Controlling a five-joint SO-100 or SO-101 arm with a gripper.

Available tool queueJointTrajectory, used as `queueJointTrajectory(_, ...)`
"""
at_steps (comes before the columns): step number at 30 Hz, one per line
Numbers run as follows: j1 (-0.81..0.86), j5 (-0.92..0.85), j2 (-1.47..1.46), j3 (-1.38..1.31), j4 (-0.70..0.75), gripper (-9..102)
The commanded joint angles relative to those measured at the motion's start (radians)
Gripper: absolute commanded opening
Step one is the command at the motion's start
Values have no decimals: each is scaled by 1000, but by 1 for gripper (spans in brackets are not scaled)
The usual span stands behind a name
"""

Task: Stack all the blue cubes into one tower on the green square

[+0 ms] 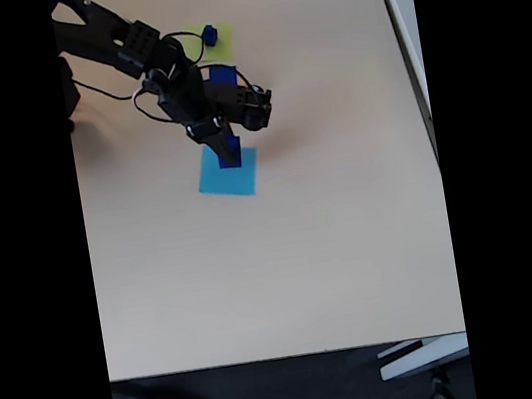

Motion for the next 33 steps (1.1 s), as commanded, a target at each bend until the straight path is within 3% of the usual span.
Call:
queueJointTrajectory(1,6,5,-5,-5,-31,3)
queueJointTrajectory(33,9,21,-35,9,-83,14)
